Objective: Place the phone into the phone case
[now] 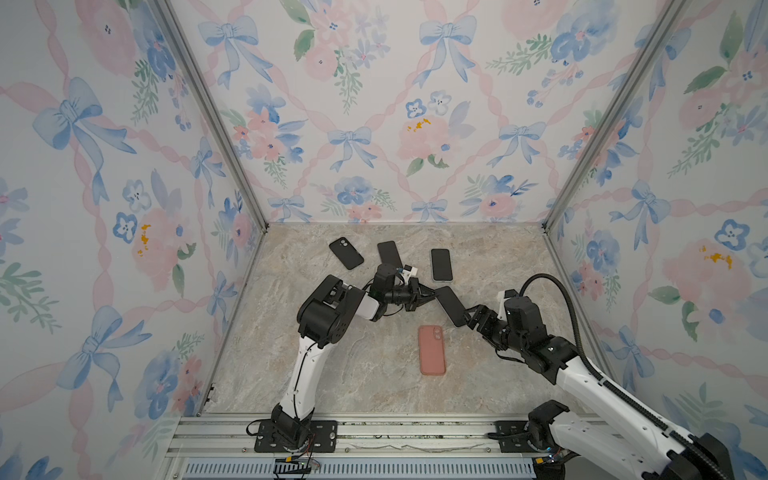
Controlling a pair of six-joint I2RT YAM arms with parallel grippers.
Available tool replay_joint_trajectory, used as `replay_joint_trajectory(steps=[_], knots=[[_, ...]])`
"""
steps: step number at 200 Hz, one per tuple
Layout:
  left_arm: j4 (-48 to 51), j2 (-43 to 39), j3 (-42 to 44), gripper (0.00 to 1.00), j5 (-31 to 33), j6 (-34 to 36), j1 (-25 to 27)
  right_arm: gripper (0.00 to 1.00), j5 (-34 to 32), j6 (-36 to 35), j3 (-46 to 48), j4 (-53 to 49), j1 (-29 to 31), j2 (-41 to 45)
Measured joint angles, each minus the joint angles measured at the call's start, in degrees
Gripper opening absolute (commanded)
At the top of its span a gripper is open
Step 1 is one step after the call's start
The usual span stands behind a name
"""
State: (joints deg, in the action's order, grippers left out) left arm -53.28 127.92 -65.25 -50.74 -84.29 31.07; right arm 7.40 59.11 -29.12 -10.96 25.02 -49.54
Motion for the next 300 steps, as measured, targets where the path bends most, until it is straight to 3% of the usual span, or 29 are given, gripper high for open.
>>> replay_joint_trajectory(steps=[39, 99, 129, 202, 233, 300], knots=[[-8.3, -3.3, 2.7, 0.0, 1.5, -5.0, 0.0, 0.73, 3.8, 10.3, 11.4, 12.8, -3.8, 8.1], [-15.2, -3.4, 5.3, 0.0, 2.5, -10.2, 0.0, 0.52, 9.7, 15.8, 17.2, 34.2, -8.6, 3.9], [-16.4, -3.7, 6.3, 0.0, 2.7, -11.1, 0.0, 0.47, 10.6, 16.0, 17.3, 38.4, -8.9, 2.5], [-19.7, -4.1, 6.6, 0.0, 3.2, -13.6, 0.0, 0.46, 11.5, 16.1, 17.7, 42.1, -8.8, -1.0], [-20.4, -4.2, 7.0, 0.0, 3.3, -13.8, 0.0, 0.32, 11.5, 16.0, 17.7, 43.6, -8.4, -2.2], [-20.4, -4.5, 7.5, 0.0, 3.3, -13.9, 0.0, 0.24, 11.9, 16.4, 17.7, 50.6, -7.8, -8.8]])
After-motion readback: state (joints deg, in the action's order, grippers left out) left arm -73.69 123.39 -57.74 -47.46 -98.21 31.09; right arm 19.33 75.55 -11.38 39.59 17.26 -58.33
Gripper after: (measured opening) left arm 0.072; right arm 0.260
